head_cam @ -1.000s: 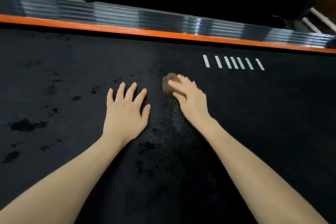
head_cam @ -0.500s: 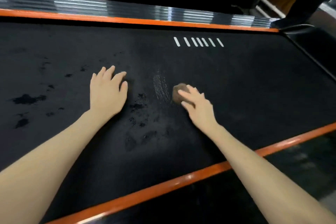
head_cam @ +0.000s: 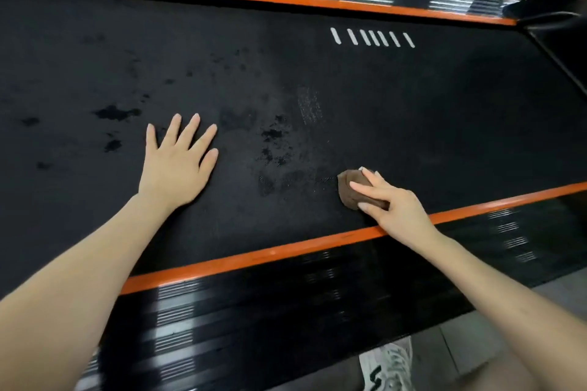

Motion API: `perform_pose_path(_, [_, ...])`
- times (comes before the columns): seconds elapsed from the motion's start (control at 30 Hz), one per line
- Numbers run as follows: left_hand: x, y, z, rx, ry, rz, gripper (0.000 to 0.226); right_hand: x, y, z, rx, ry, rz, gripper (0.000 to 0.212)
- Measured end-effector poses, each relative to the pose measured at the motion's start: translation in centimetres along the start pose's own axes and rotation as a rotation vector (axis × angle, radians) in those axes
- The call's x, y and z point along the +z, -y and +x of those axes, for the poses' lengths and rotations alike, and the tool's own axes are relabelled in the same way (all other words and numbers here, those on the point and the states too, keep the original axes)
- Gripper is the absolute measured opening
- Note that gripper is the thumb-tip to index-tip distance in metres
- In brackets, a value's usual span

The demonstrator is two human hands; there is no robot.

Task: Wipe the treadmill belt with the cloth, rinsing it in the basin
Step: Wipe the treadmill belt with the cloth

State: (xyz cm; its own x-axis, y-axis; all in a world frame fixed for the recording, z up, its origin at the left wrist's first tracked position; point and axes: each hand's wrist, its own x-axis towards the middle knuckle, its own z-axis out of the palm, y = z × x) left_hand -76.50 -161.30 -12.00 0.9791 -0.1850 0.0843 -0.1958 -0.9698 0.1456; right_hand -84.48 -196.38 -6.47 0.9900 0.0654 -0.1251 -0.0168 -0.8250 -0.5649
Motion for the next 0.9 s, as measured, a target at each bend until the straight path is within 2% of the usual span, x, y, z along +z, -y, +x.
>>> perform_pose_path(0.03, [0.1, 0.0, -0.1, 0.003, -0.006, -0.003, 0.055, 0.8, 0.8, 0.2, -0.019, -0.015, -0.009, 0.049])
perform_pose_path(0.1, [0.1, 0.1, -0.2, -0.004, 0.0, -0.003, 0.06, 3.5, 3.3, 0.8, -0.167, 0.021, 0.003, 0.046])
perform_pose_path(0.2, [0.1, 0.0, -0.3, -0.014, 0.008, 0.003, 0.062, 7.5, 7.6, 1.4, -0.436, 0.213, 0.017, 0.038])
perform_pose_path(0.27, [0.2, 0.0, -0.2, -0.015, 0.008, 0.009, 0.062, 7.6, 8.4, 1.5, -0.527, 0.325, 0.034, 0.037])
perform_pose_path(0.37, [0.2, 0.1, -0.4, -0.017, -0.006, 0.021, 0.061, 3.6, 3.7, 1.2, -0.517, 0.43, 0.025, 0.038])
perform_pose_path(0.5, [0.2, -0.1, -0.4, -0.026, 0.004, 0.009, 0.06, -3.7, -3.2, 0.2, -0.22, 0.387, 0.071, 0.055])
perform_pose_path(0.57, [0.2, -0.2, -0.3, -0.031, 0.003, 0.015, 0.061, -3.1, -2.8, 0.3, -0.188, 0.335, 0.089, 0.058])
perform_pose_path(0.67, [0.2, -0.2, -0.3, -0.03, 0.002, 0.011, 0.06, 1.9, 1.3, 1.6, -0.358, 0.279, 0.07, 0.047])
perform_pose_path(0.77, [0.2, -0.2, -0.4, -0.026, -0.011, 0.006, 0.058, 6.2, 5.7, 3.7, -0.56, 0.3, 0.043, 0.039])
perform_pose_path(0.9, [0.2, 0.1, -0.5, -0.015, -0.019, 0.001, 0.056, 5.0, 4.3, 6.5, -0.617, 0.373, 0.013, 0.042])
